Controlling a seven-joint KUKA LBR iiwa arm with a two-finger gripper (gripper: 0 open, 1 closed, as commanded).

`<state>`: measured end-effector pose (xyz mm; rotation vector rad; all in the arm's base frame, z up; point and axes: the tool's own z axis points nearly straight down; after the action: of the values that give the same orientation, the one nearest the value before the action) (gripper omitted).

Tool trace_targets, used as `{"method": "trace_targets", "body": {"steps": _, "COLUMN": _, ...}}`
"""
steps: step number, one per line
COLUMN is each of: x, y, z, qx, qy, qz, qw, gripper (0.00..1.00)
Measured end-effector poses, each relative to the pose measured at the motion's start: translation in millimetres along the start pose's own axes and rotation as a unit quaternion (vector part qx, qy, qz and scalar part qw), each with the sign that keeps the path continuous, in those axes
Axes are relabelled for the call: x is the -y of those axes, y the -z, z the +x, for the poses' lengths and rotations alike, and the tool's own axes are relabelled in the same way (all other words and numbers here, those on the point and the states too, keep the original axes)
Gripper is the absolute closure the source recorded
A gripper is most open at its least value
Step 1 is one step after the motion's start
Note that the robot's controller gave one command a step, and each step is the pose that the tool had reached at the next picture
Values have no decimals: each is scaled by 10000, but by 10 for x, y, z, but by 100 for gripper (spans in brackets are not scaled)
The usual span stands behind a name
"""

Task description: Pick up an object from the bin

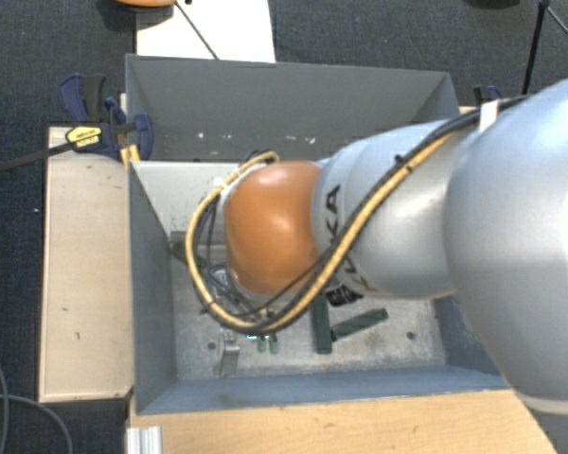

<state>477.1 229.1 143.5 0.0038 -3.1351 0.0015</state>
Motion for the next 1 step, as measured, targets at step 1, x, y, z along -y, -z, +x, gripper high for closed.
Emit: {"method": "trace_targets", "body": {"steps": 1, "x": 9, "y": 39, "z": -24, "qx": 36, "qy": -22, "qz": -9, "qw": 10000, "gripper": 0}}
